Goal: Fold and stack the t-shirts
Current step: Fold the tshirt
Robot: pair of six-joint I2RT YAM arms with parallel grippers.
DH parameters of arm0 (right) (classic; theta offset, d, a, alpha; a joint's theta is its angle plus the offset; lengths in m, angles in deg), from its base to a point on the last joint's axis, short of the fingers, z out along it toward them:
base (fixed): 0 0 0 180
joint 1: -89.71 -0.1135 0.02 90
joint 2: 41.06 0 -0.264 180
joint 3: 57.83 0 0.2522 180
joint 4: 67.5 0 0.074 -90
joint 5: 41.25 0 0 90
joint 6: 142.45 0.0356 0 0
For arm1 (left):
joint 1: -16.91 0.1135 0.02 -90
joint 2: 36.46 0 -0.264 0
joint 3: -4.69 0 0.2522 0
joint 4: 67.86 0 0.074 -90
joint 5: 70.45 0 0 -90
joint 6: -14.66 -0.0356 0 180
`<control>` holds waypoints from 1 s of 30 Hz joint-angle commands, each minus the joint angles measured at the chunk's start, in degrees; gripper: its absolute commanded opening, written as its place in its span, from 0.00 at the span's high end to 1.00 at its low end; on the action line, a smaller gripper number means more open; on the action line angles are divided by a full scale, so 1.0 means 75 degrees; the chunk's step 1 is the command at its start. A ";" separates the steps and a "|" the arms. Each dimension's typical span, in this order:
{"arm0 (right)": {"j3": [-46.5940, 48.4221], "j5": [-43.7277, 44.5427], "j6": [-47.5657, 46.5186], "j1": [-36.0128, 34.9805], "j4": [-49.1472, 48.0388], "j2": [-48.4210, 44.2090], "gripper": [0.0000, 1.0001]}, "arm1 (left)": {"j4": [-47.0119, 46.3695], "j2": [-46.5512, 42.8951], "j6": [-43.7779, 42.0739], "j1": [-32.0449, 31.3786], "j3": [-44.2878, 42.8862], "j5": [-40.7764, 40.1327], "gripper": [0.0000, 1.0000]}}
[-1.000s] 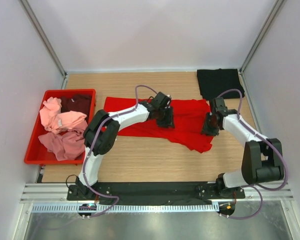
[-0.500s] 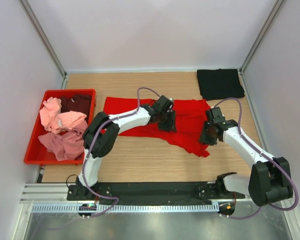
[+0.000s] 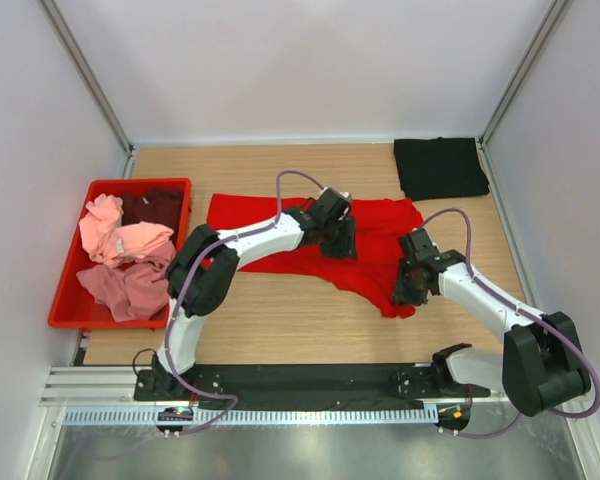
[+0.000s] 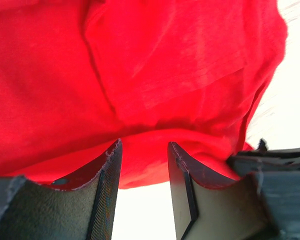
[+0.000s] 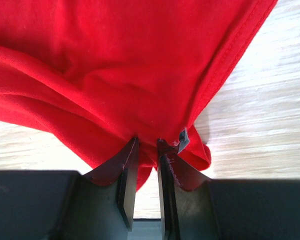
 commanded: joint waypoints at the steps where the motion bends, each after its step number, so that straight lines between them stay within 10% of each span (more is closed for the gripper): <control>1: -0.0011 0.0182 0.0254 -0.0170 -0.0036 -0.0213 0.72 | -0.0255 0.0228 0.0028 -0.0164 -0.0412 -0.0063 0.57; 12: 0.1301 0.1565 0.0243 -0.0030 -0.0243 0.0323 0.59 | 0.0319 0.0147 0.0051 -0.0351 -0.0178 -0.0625 0.66; 30: 0.2826 0.1084 -0.0567 0.1271 -0.1348 0.3185 0.67 | 0.0295 -0.0181 0.0227 -0.0469 0.0173 -0.0906 0.71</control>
